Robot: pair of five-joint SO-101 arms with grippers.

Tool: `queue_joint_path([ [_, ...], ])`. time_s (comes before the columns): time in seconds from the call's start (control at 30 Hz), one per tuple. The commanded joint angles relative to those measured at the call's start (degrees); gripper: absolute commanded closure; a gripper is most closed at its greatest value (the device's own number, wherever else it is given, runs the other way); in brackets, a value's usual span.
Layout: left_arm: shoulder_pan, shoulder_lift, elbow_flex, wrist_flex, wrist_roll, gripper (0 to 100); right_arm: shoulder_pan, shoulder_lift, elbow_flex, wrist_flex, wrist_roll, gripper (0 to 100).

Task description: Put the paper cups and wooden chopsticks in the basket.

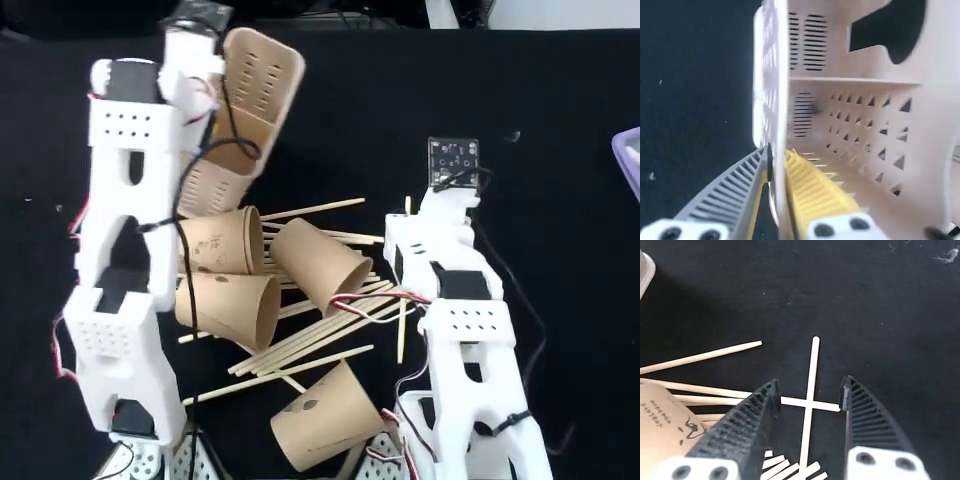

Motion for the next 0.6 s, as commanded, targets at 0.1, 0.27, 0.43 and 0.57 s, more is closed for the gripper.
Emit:
queue_joint_path([
  [0.1,11.03,-6.68,8.31,1.14,-4.75,97,1.76,-7.52,-4.18,1.76,-0.62,79.4],
  [0.27,14.20,-10.02,16.57,0.62,-7.56,97,-2.55,-19.12,-6.20,2.73,2.29,79.4],
  [0.43,14.64,-14.15,17.89,0.70,-7.56,97,-4.48,-17.63,-9.36,-2.11,10.99,79.3],
  [0.57,14.99,-17.23,19.21,0.62,-7.56,97,-4.66,-8.75,-15.96,0.00,9.41,75.2],
])
